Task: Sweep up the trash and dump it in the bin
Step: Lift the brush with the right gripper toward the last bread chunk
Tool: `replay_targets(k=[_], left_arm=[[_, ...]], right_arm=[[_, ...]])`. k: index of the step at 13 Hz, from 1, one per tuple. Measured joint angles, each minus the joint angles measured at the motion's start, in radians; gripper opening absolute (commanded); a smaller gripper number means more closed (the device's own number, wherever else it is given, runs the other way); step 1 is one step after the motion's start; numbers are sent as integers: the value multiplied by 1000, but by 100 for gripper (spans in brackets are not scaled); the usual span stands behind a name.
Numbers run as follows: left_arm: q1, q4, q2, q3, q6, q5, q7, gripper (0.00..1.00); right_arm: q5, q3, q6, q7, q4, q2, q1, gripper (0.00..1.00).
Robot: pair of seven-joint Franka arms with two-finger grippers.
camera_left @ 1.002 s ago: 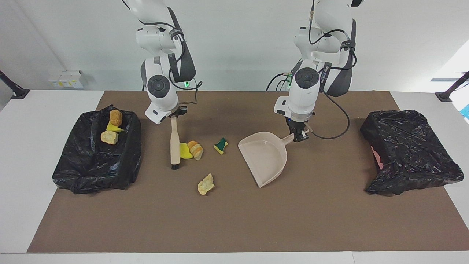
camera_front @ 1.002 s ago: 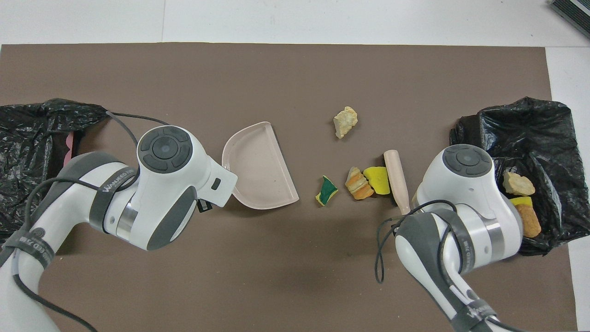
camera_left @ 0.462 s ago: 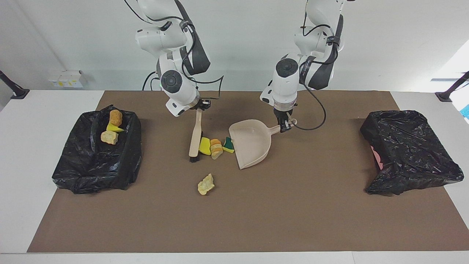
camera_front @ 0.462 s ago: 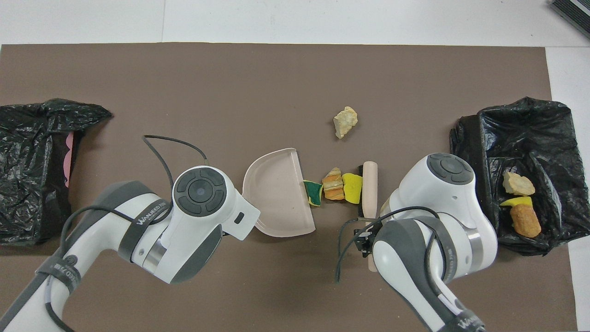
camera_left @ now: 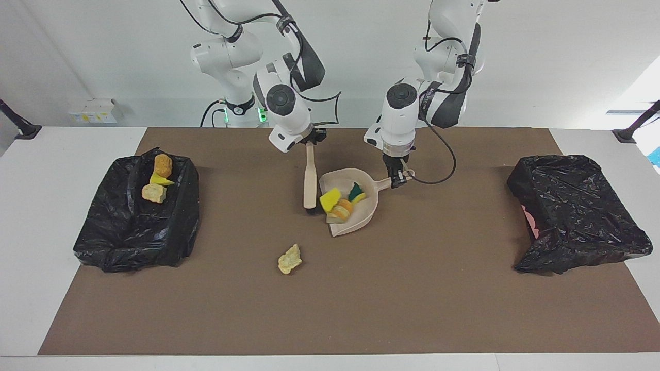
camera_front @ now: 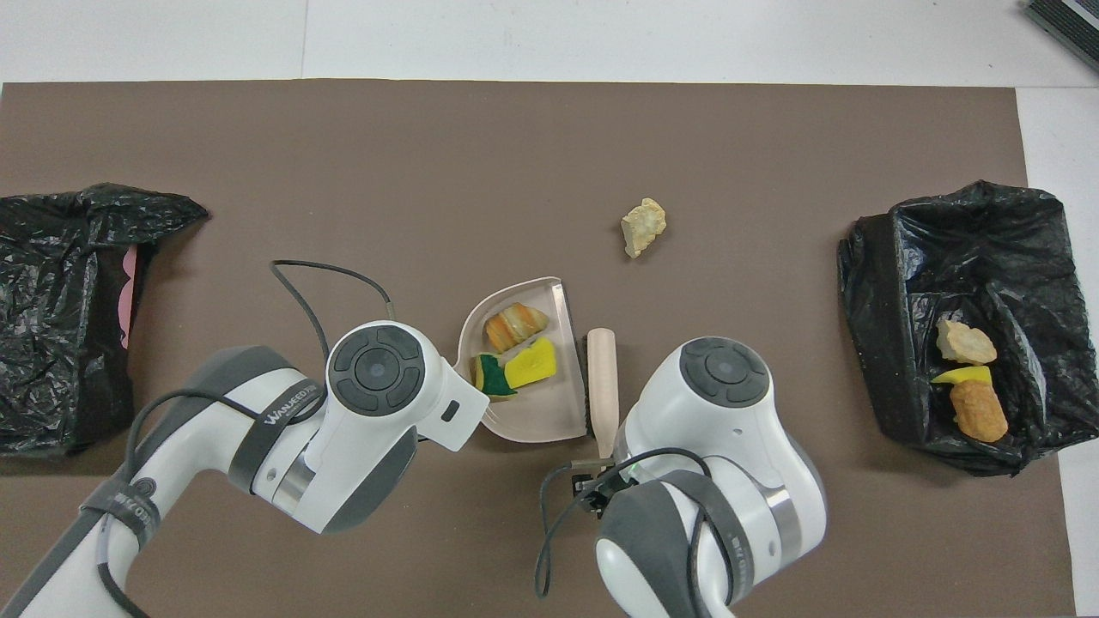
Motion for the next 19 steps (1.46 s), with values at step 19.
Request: replay_targets(k=[19], left_arm=[[-4, 0, 8, 8, 45, -27, -222, 0]], right_arm=[[-535, -18, -61, -257, 491, 304, -281, 0]])
